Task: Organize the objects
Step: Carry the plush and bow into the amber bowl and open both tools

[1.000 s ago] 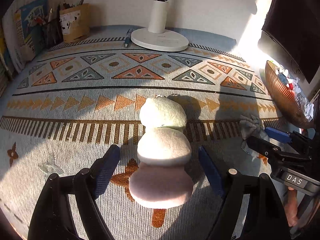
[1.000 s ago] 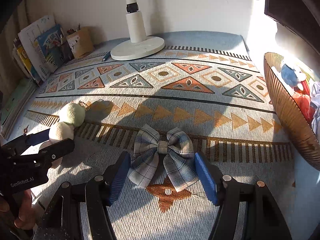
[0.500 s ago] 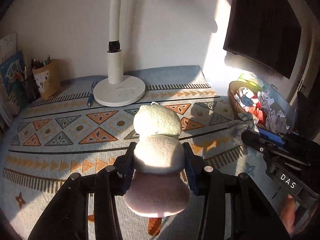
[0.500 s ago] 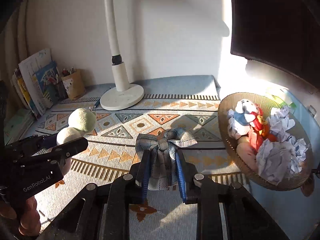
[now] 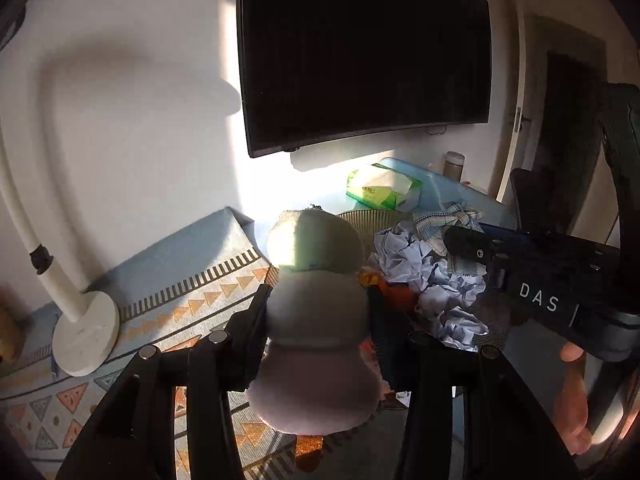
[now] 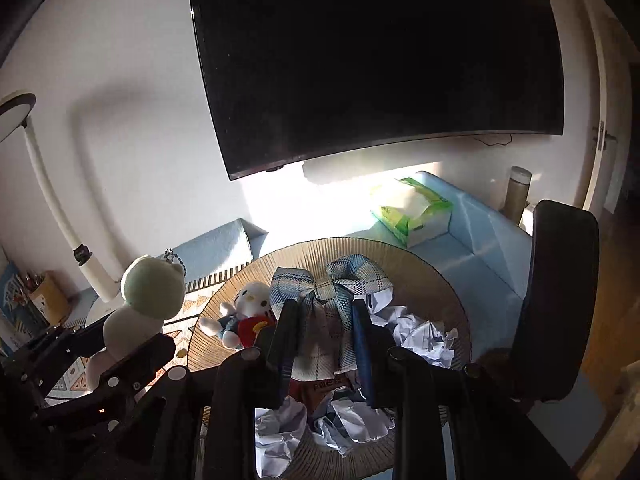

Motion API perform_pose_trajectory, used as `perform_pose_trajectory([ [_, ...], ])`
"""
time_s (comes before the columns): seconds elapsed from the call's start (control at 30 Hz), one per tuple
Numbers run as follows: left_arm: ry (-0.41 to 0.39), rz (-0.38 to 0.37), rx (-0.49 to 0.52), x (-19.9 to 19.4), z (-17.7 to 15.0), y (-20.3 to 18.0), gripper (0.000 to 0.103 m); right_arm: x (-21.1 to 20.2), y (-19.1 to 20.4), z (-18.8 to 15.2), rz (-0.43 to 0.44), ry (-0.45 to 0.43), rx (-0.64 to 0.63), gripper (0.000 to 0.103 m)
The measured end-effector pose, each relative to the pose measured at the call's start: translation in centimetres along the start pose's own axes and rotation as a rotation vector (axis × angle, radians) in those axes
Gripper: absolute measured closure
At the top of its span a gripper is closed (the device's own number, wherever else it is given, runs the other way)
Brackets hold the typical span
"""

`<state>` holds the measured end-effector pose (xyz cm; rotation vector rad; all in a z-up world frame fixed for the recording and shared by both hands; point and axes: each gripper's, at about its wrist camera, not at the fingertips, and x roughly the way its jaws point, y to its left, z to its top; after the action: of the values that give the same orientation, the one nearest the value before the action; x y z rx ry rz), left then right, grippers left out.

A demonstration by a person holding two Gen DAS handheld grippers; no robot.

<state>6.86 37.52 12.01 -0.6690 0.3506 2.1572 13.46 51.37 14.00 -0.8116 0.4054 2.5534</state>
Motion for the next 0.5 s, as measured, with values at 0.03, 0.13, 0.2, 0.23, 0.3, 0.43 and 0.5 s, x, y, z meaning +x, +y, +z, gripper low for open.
perform_pose_trajectory([
  [0.03,0.011,-0.025,-0.008,0.7,0.2,0.0,0.05,0.5,-0.3,0.0,0.002,0.018,0.019,0.067],
  [0.13,0.018,-0.046,-0.016,1.9,-0.1,0.2,0.017,0.9,-1.3,-0.5,0.017,0.032,0.074,0.058],
  [0.2,0.026,-0.021,0.011,1.7,-1.1,0.2,0.017,0.1,-1.3,-0.9,0.019,0.019,0.08,0.058],
  [0.23,0.031,-0.028,0.016,1.4,-1.6,0.5,0.017,-0.3,-1.2,-1.2,0.016,0.007,0.073,0.058],
  [0.3,0.033,-0.031,0.009,0.4,-2.4,1.1,0.017,-1.1,-0.7,-1.5,0.02,0.0,0.071,0.058],
  [0.43,0.001,0.012,-0.028,-3.2,-4.0,3.6,0.017,-3.2,2.3,-2.0,0.104,-0.009,0.042,0.058],
  [0.5,-0.032,0.052,-0.058,-5.8,-4.9,5.2,0.017,-4.3,4.8,-2.2,0.136,-0.021,-0.002,0.058],
])
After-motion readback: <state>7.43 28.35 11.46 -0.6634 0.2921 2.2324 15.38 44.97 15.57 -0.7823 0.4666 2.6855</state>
